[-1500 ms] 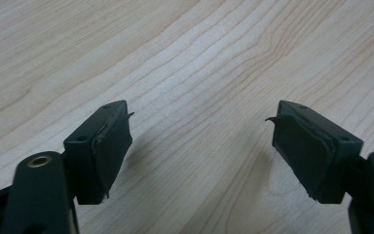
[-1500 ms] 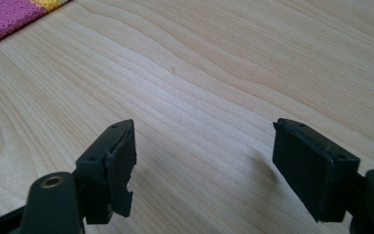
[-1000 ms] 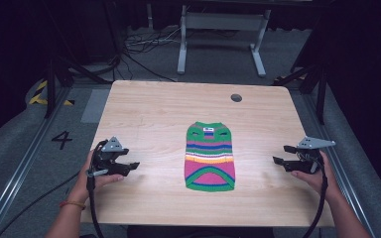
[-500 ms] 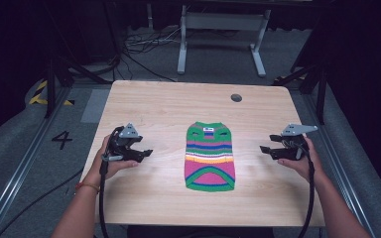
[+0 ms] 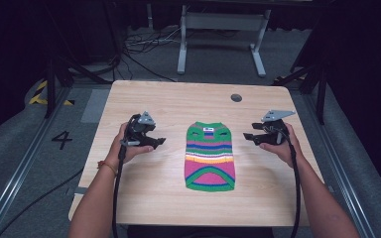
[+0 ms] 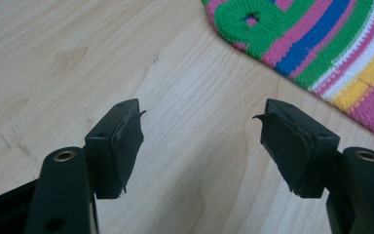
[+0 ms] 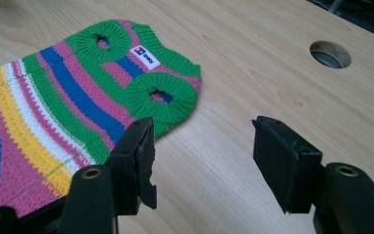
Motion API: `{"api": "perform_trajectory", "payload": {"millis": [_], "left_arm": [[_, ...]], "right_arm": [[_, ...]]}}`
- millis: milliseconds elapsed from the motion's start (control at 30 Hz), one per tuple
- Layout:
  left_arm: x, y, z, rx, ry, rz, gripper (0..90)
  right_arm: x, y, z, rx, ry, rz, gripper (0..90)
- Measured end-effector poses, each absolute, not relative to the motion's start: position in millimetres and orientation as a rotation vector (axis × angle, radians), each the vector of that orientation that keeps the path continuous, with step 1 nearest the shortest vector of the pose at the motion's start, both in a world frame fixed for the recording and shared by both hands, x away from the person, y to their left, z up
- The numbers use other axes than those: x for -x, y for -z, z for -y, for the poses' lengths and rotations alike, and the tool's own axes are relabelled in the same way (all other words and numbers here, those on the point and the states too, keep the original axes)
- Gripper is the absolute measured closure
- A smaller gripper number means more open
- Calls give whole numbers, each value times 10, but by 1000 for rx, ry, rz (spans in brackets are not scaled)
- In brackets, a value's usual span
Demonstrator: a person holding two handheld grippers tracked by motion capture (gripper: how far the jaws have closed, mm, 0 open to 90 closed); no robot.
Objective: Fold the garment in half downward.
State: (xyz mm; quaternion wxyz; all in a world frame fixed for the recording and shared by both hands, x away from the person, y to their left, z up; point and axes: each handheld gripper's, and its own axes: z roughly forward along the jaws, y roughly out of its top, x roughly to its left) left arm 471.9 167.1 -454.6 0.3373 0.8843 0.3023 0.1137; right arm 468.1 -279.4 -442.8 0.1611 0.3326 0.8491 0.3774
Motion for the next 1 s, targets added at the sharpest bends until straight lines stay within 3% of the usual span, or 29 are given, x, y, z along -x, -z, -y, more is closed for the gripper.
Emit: {"api": "perform_trajectory", "payload": {"millis": [1000], "left_arm": [[-5319,4771,-845,-2312,-237,-770,413]], "right_arm": [[-5243,4723,2244,-959,-999,-2505,590]]}}
